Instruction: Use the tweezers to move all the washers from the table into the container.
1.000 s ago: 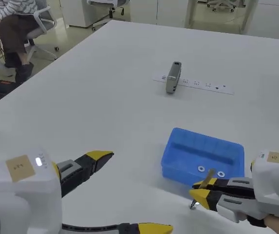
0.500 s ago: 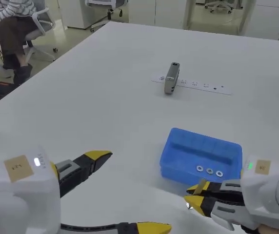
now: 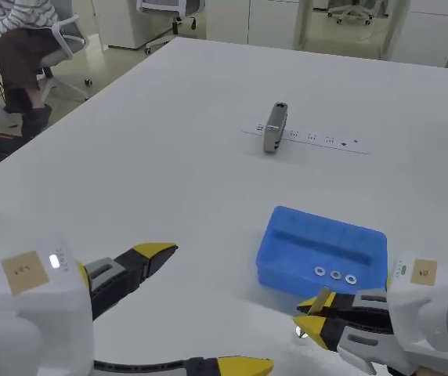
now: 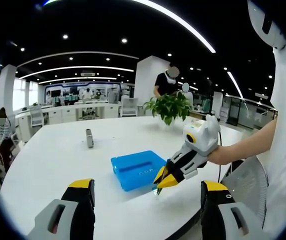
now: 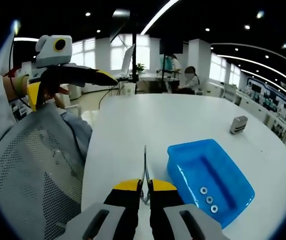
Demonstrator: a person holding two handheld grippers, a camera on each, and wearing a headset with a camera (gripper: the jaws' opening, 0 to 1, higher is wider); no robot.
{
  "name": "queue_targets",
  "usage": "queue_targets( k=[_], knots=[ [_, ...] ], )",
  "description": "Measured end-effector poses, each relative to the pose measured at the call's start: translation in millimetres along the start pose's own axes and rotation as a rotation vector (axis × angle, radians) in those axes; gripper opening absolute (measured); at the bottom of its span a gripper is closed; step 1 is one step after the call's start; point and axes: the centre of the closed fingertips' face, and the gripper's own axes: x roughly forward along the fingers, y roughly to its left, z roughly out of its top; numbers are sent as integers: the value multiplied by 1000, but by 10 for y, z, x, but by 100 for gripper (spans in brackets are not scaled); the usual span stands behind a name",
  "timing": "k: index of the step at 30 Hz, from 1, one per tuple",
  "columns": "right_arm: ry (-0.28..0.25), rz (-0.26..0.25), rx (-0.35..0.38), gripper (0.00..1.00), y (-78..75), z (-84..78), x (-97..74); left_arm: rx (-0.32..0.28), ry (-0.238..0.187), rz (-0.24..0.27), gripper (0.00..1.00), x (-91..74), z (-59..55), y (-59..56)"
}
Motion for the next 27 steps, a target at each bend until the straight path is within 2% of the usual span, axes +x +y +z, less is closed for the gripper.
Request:
queue_targets(
  k=[2,6,7,8,9,13,20,27],
  knots=[
    [-24,0,39,3,-23,46,-32,2,1,-2,89,3,0,-3],
    [-84,-15,164,3,-143,173,-144,1,-3,-2,89,8,7,0],
    [-86,-4,198,3,-154,183,-162,1,-3,-2,89,7,7,1],
    [-104,-8,247,3,-206,215,-200,-1,-4,-2,89,7,7,4],
    [-121,-26,263,3,-263,243,-228,-1,-3,-2,89,7,4,5],
    [-124,-46,280,3,-399,290,-328,-1,-2,-3,89,6,-4,3],
    [-132,-43,350,3,-451,393,-393,-3,-3,-1,89,3,-5,13],
    [-133,-31,383,3,-491,462,-383,-3,-5,0,89,4,-6,6]
  ],
)
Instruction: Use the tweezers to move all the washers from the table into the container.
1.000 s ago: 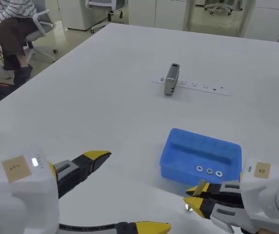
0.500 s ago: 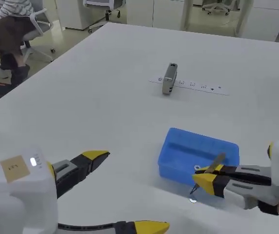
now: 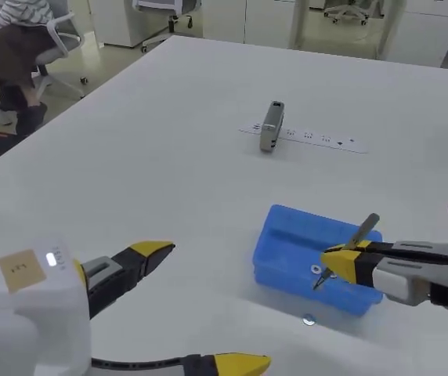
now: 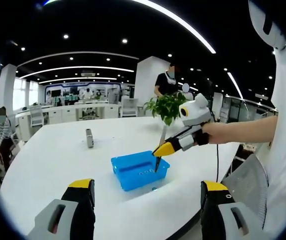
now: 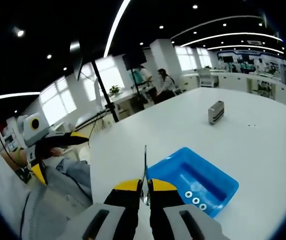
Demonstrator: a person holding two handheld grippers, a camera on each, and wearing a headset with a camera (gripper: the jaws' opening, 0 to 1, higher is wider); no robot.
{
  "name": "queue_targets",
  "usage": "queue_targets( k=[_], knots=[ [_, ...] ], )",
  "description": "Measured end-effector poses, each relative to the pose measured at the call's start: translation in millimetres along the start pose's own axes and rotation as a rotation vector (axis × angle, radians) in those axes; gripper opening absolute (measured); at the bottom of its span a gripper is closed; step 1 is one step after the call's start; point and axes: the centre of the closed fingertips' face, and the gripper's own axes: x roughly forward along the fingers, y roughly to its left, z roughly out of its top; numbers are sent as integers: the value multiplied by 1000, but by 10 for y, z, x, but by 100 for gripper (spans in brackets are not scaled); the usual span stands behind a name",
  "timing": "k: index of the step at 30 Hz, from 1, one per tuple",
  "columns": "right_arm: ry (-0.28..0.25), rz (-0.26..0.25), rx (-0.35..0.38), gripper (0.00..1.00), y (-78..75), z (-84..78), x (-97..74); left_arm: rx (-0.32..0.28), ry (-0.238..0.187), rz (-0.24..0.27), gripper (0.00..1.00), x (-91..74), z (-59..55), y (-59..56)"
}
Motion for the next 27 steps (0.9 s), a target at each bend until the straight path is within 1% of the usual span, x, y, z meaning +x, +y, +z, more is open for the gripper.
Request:
queue_targets(
  k=[7,10,12,14,16,17,22,27],
  knots=[
    [-2,-6,70,3,-111,85,49,-4,-1,1,89,-13,-9,3],
    [1,-9,96,3,-167,94,75,-6,0,2,89,-15,-13,7],
    [-6,-14,128,3,-214,99,92,-6,-1,4,89,-15,-11,12],
    [-1,-14,152,3,-278,74,121,-9,-3,4,89,-11,-8,16],
    [-7,-17,205,3,-353,53,152,-8,-2,3,89,-3,-10,18],
    [-14,-26,248,3,-404,50,166,-7,-1,1,89,2,-12,15],
    [-24,-49,265,3,-534,74,206,-10,-3,0,89,5,-8,20],
    [-12,-58,268,3,-573,46,273,-10,2,0,89,2,-21,29]
  ],
)
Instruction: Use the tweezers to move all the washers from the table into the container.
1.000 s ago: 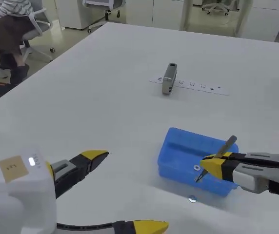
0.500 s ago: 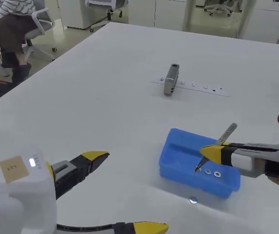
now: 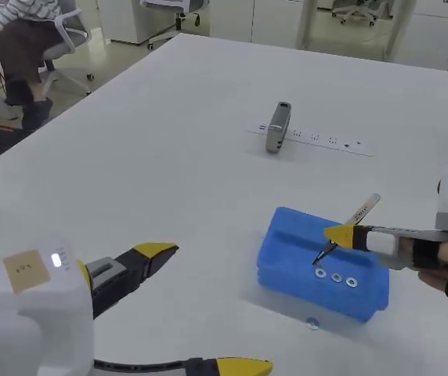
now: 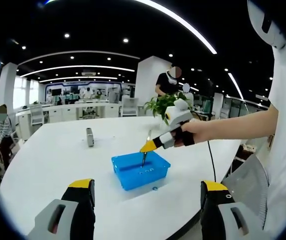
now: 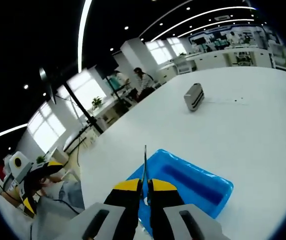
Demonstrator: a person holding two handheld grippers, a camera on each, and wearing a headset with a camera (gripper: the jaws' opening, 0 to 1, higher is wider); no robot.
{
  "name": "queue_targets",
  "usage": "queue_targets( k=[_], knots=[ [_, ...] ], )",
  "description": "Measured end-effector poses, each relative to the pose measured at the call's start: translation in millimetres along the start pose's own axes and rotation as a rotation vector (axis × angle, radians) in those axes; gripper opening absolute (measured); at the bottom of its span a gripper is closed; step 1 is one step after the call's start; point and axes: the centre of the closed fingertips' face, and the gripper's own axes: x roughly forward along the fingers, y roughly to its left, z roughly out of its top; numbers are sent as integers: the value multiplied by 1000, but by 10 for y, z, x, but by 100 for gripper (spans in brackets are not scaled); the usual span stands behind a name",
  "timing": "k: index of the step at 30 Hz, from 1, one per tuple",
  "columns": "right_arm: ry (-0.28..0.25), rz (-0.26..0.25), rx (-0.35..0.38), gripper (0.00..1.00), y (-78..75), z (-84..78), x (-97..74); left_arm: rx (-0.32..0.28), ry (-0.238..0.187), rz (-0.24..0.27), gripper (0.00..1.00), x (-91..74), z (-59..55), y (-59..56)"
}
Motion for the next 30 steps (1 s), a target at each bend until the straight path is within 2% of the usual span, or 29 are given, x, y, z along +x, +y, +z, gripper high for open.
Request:
queue_targets(
  k=[5,11,23,25,28,30],
  knots=[
    [9,-12,-2,3,-43,-19,55,-2,2,-1,89,4,-1,10],
    [0,-53,-7,3,-205,-5,148,2,7,-6,89,28,-10,0],
    [19,-72,-33,3,-247,-43,280,-6,2,15,89,-1,-12,65],
    [24,-71,-51,3,-231,-48,300,-8,1,15,89,-2,-10,64],
    [53,-79,-118,3,-222,-82,329,-9,0,17,89,-4,-9,69],
    [60,-77,-121,3,-212,-100,344,-10,1,19,89,-5,-14,73]
  ],
)
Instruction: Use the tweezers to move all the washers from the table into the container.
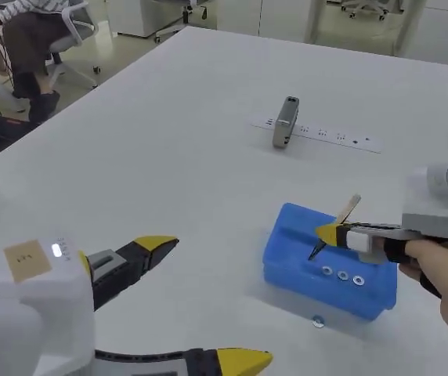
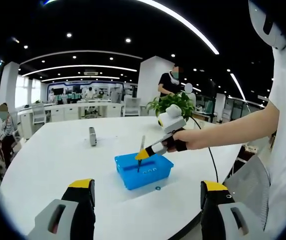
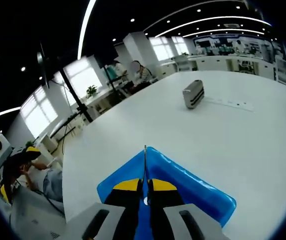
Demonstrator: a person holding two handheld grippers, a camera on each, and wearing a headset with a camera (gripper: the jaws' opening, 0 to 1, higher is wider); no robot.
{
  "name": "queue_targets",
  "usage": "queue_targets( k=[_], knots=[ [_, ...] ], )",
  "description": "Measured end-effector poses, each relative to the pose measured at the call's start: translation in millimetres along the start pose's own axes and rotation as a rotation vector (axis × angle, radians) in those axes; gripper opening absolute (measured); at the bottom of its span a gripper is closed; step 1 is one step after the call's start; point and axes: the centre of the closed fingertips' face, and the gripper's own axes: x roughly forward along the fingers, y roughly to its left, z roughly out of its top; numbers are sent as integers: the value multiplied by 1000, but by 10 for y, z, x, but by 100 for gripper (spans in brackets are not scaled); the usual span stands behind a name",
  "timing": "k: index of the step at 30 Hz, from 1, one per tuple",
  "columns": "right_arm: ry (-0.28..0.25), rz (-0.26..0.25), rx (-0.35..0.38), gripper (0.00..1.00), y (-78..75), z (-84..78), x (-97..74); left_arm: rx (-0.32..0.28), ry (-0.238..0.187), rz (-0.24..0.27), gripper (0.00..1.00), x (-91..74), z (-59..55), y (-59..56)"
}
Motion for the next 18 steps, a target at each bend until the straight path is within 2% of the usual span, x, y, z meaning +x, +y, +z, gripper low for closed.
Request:
queue_targets(
  k=[4,14,18],
  knots=[
    [8,1,-24,3,9,-22,16,1,2,3,89,-5,-6,7],
    [50,-7,-163,3,43,-81,58,-2,-1,8,89,-18,-7,16],
    [62,-1,-185,3,58,-105,73,-4,-2,7,89,-16,-10,13]
  ],
)
